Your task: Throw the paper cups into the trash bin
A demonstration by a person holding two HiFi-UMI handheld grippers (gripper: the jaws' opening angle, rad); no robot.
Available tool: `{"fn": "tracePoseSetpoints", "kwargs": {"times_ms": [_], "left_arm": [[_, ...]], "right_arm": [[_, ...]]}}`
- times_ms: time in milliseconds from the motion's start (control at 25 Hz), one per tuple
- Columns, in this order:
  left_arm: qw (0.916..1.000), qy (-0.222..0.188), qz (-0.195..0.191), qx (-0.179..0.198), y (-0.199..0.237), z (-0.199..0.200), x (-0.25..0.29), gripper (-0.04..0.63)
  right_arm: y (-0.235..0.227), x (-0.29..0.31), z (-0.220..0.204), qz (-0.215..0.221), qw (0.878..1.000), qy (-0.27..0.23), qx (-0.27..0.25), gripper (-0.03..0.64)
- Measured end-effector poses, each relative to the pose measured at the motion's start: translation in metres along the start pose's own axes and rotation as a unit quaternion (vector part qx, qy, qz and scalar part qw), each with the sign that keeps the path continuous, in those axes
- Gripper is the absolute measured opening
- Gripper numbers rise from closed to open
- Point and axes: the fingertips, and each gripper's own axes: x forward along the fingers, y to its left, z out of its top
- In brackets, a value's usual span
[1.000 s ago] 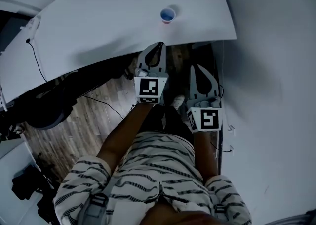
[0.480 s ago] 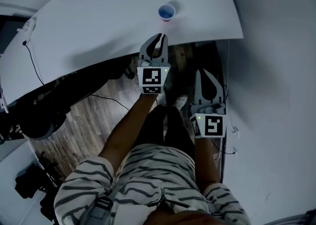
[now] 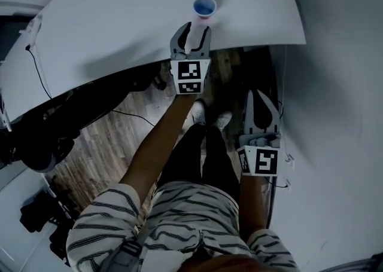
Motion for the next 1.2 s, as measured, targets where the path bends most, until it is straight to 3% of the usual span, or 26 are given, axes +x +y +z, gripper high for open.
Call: {"fn": "tracePoseSetpoints", "kwargs": {"times_ms": [440,1200], "left_arm": [[0.9995,0.028,0.015,0.010,0.009,-0.026,0.045,0.298],[0.9986,0.045,0.024,0.011,0.018,-0.039,0.085,0.327]], "right_arm": [[-0.012,0.001,-0.013,-0.009,1.000,0.006,0.007,0.015],[-0.019,-0.002,-0.024,-0.016,1.000,0.014,0.004,0.015]]}}
